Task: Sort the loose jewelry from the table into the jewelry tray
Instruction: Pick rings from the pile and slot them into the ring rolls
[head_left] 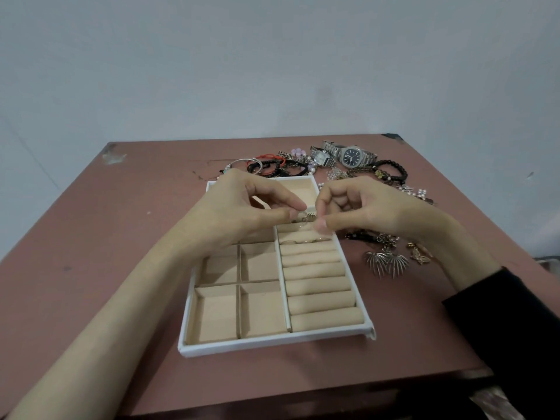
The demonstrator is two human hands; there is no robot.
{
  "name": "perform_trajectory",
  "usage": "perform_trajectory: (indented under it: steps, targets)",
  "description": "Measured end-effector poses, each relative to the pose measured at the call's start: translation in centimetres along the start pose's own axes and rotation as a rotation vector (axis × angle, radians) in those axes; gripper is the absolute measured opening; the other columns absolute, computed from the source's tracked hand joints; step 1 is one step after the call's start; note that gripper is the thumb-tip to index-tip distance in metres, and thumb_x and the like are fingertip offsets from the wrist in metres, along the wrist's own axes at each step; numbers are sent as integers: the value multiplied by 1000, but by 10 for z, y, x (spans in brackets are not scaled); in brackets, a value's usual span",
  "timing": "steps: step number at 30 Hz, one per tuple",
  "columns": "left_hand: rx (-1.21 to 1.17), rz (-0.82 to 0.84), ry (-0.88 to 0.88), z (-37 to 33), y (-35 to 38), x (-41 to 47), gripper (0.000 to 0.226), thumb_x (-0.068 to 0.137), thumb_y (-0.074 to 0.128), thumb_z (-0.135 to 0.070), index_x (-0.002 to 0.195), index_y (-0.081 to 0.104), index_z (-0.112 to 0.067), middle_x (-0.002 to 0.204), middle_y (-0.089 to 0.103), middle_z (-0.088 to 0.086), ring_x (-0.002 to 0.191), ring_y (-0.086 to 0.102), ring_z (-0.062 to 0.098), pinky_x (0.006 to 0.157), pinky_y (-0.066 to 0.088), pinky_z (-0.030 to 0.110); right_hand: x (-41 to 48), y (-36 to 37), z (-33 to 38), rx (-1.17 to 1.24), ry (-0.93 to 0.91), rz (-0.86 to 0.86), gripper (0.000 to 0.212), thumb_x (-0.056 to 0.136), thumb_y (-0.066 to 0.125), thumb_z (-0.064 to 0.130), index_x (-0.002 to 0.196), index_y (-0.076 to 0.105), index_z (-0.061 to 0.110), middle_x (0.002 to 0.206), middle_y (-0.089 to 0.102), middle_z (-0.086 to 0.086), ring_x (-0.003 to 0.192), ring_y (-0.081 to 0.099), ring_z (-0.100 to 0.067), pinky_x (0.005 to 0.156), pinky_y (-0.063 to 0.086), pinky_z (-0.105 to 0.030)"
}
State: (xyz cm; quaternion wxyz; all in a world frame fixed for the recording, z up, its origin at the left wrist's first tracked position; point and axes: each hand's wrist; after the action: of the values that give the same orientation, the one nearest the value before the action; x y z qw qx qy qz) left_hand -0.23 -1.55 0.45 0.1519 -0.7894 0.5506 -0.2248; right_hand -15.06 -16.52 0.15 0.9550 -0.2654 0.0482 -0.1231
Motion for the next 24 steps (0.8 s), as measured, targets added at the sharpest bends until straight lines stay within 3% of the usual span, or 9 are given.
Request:
perform_trajectory:
  steps: [2,5,10,14,17,19,22,24]
  targets:
    - [1,45,7,-1,0,-2,10,75,74,-13,81,76,-20,75,71,7,56,51,6,55,39,12,1,0,0,34,-10,-87,16,79,69,20,79,59,9,61,48,-15,54,42,-16,51,35,-18]
    - [14,109,9,-1,1,-4,10,75,75,-11,81,77,-18,65,65,11,47,42,1,50,34,10,1,0,1,34,-15,-202,12,85,64,17,77,58,9,53,46,-4,44,39,-6,46,32,-9]
    - [26,178,-32,1,0,-5,9,73,77,-12,78,77,-19,60,60,16,52,41,6,50,35,14,0,1,2,21,0,-245,14,86,63,21,79,59,9,56,45,-7,43,38,-6,43,31,-7]
    - [38,232,-23,1,-2,-6,10,71,78,-16,79,77,-23,80,67,24,61,46,12,61,38,27,1,1,2,25,2,-238,15,86,64,21,78,59,10,60,45,-11,45,39,-7,44,33,-7]
    - [51,250,-11,1,-3,-5,12,67,79,-26,78,77,-26,84,68,24,65,46,27,63,39,39,1,1,1,20,3,-235,14,85,65,22,76,60,12,60,46,-11,48,41,-10,46,35,-9]
    - [73,264,-3,1,-3,-5,12,68,80,-22,79,77,-25,79,68,14,70,50,33,66,42,43,2,1,0,23,-1,-233,14,84,65,22,75,60,13,58,47,-9,49,41,-12,48,36,-10]
    - [92,281,-17,4,-3,-5,12,71,79,-13,80,77,-21,69,64,-10,67,54,12,68,44,27,3,1,0,31,-2,-229,14,84,65,21,74,60,13,55,47,-6,48,42,-11,49,37,-11]
    - [101,291,-19,3,-3,-5,13,71,78,-11,82,77,-19,69,60,-16,67,53,0,68,43,15,3,1,0,24,-2,-227,14,84,65,21,75,60,13,54,47,-6,47,41,-10,48,37,-10]
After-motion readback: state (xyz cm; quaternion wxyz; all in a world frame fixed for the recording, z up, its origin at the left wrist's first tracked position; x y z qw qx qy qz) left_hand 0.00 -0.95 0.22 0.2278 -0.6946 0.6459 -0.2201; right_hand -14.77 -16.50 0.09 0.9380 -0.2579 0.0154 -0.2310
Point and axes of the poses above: each hand's wrist, its own x-axis towards the middle knuckle, its own y-axis out of the palm, z = x × y
